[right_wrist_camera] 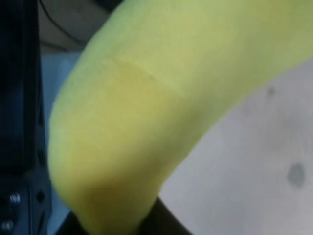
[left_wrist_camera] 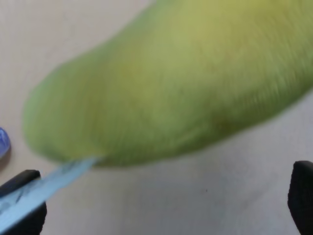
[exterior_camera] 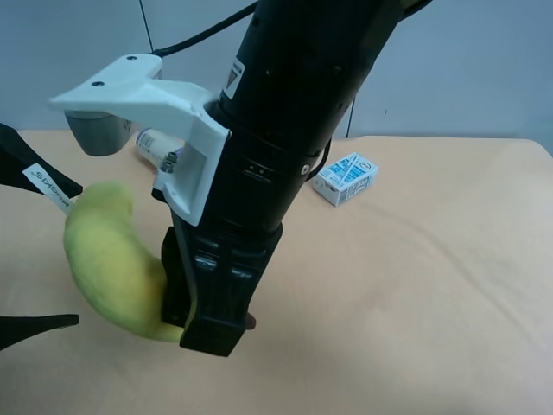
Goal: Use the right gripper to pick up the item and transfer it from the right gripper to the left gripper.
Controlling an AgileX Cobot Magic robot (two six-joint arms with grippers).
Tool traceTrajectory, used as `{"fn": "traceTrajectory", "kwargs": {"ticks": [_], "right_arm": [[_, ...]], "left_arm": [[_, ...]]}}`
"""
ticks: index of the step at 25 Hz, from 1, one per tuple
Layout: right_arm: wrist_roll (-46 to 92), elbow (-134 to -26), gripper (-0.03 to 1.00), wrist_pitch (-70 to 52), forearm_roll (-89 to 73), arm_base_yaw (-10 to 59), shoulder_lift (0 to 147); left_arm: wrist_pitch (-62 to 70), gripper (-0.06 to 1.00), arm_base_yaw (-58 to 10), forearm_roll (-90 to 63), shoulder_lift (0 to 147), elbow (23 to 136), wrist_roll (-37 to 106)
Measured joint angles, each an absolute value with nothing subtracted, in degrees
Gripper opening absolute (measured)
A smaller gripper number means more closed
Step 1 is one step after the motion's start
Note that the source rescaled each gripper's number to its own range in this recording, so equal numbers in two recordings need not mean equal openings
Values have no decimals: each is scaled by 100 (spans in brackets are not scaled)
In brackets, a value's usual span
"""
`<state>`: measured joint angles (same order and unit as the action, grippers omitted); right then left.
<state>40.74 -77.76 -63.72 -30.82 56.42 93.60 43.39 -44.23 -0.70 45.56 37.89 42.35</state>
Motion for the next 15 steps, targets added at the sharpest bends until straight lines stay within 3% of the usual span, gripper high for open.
{"fn": "traceTrajectory", "kwargs": {"ticks": [10,13,15], "right_arm": [[4387,-7776,0,-6238,-3462,5642,9360],[4394,-7776,0,-6238,-3462,5642,9360],[4394,-7776,0,-6238,-3462,5642,9360]], "left_arm": [[4291,100,-4423,-354,4556,3789,4688],[4286,90,-4423,-368,4556,3789,4713],[4273,74,-4423,-368,4556,3789,4730]]}}
